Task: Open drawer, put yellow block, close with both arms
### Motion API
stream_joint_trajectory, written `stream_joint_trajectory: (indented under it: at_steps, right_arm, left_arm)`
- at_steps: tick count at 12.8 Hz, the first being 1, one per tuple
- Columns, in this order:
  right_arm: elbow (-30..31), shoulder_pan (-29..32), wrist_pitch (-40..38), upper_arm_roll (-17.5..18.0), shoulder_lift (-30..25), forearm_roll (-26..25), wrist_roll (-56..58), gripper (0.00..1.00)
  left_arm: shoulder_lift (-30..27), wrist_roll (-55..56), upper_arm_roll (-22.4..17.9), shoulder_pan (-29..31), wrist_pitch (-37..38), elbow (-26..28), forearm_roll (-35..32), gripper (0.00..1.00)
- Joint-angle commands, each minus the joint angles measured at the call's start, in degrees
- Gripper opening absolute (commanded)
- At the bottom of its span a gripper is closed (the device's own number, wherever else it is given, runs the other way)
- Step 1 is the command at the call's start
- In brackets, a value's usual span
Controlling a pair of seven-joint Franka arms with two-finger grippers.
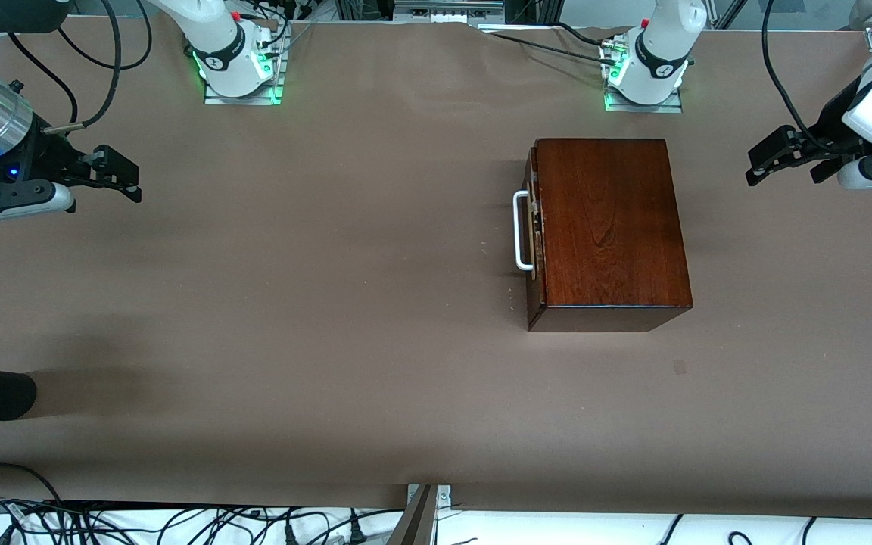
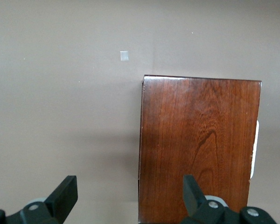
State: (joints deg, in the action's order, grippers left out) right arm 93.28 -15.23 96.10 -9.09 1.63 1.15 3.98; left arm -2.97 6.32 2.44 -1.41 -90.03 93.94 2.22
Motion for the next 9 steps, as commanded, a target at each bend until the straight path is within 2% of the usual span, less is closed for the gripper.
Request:
stream_joint_trajectory:
  at_steps: [1, 9]
  right_arm:
    - [-0.9, -0.1, -0.7, -0.1, 0.2, -0.1, -0.6, 1.0]
    - [-0.9, -0.1, -0.7, -0.1, 0.2, -0.1, -0.6, 1.0]
  left_arm:
    - [-1.6, -4.2, -0.4, -0.5, -0.7, 2.0, -1.1, 1.0]
    - [-1.4, -4.2, -0.3, -0.9, -0.2, 2.0, -3.7, 1.0]
